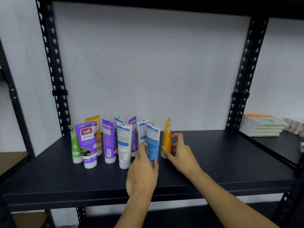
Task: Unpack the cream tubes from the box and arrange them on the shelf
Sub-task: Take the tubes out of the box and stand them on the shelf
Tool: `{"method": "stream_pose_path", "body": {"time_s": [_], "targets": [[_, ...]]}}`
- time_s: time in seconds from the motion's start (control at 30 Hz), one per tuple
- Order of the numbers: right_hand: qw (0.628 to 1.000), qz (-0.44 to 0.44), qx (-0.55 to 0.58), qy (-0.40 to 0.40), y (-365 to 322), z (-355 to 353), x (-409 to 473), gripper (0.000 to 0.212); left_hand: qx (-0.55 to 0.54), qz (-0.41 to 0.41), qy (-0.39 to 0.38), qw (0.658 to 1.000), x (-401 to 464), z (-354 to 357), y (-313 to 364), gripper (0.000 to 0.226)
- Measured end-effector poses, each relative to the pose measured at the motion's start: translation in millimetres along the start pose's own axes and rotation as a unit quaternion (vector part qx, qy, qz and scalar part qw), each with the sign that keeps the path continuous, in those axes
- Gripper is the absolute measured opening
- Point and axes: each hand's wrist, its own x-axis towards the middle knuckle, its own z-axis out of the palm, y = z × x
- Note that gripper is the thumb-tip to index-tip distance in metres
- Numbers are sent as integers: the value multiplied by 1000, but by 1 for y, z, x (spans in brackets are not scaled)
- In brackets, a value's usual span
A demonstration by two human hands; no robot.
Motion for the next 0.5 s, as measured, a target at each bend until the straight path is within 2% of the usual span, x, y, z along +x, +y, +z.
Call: {"method": "stream_pose_path", "body": {"time_s": [0.3, 0.5], "targets": [[999, 30, 13, 4, 5, 1, 2, 58, 0, -1, 2, 1000, -2, -2, 0, 64], [997, 73, 8, -30, 3, 1, -1, 88, -15, -6, -5, 1000, 0, -2, -3, 65]]}}
